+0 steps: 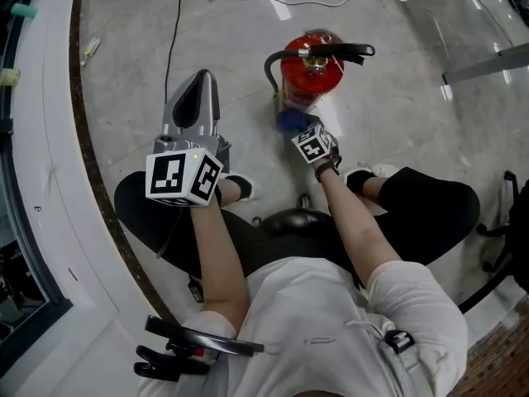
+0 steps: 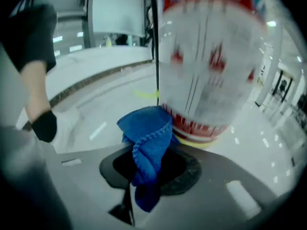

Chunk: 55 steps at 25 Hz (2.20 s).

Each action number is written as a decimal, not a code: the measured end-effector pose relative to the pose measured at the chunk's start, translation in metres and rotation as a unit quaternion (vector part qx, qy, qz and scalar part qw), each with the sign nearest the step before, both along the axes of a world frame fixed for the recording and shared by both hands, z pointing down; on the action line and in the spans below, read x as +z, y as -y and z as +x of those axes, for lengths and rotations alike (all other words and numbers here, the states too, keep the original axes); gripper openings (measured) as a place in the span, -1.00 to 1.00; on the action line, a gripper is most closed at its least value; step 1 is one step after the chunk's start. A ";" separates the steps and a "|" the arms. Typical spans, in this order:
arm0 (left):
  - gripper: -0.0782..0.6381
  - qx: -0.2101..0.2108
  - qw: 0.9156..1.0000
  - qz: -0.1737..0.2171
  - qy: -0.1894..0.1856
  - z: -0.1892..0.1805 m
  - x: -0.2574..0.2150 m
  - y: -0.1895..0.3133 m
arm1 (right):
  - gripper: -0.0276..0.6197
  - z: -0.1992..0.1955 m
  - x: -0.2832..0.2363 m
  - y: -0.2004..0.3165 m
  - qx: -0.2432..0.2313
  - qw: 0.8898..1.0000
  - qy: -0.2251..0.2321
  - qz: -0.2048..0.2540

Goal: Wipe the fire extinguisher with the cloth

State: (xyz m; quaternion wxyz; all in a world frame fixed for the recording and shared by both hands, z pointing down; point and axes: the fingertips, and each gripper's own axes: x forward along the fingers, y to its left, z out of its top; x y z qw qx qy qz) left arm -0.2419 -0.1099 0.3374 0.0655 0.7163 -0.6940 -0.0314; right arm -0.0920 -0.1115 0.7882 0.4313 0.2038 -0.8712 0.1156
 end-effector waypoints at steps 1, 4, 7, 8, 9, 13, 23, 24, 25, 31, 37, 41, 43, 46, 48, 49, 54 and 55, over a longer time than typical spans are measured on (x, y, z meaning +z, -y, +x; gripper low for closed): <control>-0.79 0.005 1.000 0.004 -0.004 0.004 -0.002 0.003 | -0.60 -0.009 -0.030 -0.004 0.014 0.998 0.059 -0.014; -0.79 0.028 0.999 0.013 -0.014 0.018 -0.009 0.013 | -0.59 -0.024 -0.145 0.000 0.043 0.971 0.234 -0.015; -0.79 0.044 0.999 0.022 -0.018 0.031 -0.017 0.018 | -0.59 -0.019 -0.275 0.003 0.031 0.925 0.378 0.034; -0.79 0.046 0.998 0.026 -0.019 0.034 -0.019 0.019 | -0.59 -0.016 -0.316 0.004 0.030 0.907 0.416 0.054; -0.79 0.048 0.998 0.029 -0.022 0.037 -0.020 0.020 | -0.59 -0.011 -0.349 0.007 0.039 0.892 0.445 0.071; -0.79 0.057 0.997 0.031 -0.037 0.051 -0.017 0.025 | -0.60 -0.002 -0.371 0.030 0.089 0.872 0.471 0.103; -0.79 0.071 0.997 0.006 -0.025 0.069 -0.002 0.033 | -0.60 0.014 -0.117 0.019 0.123 0.971 0.206 0.016; -0.79 0.074 0.997 0.003 -0.025 0.072 -0.001 0.035 | -0.60 0.016 -0.084 0.020 0.123 0.977 0.172 -0.006; -0.79 0.077 0.997 0.000 -0.024 0.074 0.001 0.036 | -0.60 0.017 -0.056 0.021 0.122 0.982 0.140 -0.025; -0.79 0.068 0.997 -0.021 0.003 0.066 -0.002 0.033 | -0.58 0.038 0.068 0.011 0.162 0.969 0.006 -0.185; -0.79 0.044 0.999 -0.011 0.009 0.047 -0.007 0.029 | -0.57 0.050 0.067 0.024 0.197 0.963 0.020 -0.185; -0.79 0.065 0.998 0.005 0.007 0.056 -0.013 0.035 | -0.57 0.032 -0.050 -0.010 0.263 0.925 0.179 -0.206; -0.79 0.069 0.998 0.012 0.005 0.055 -0.019 0.039 | -0.57 0.020 -0.127 -0.017 0.243 0.922 0.258 -0.158; -0.79 0.074 0.997 0.027 -0.004 0.053 -0.030 0.046 | -0.57 0.014 -0.244 -0.014 0.195 0.910 0.360 -0.063; -0.79 0.078 0.996 0.037 -0.016 0.055 -0.037 0.049 | -0.58 0.019 -0.311 -0.003 0.182 0.891 0.416 -0.012; -0.79 0.081 0.996 0.040 -0.021 0.056 -0.038 0.049 | -0.58 0.021 -0.337 0.004 0.181 0.881 0.437 0.007; -0.79 0.095 0.994 0.043 -0.029 0.072 -0.038 0.049 | -0.58 0.016 -0.354 0.043 0.194 0.892 0.405 0.052; -0.79 0.099 0.994 0.041 -0.032 0.076 -0.035 0.049 | -0.59 0.017 -0.350 0.044 0.200 0.889 0.409 0.052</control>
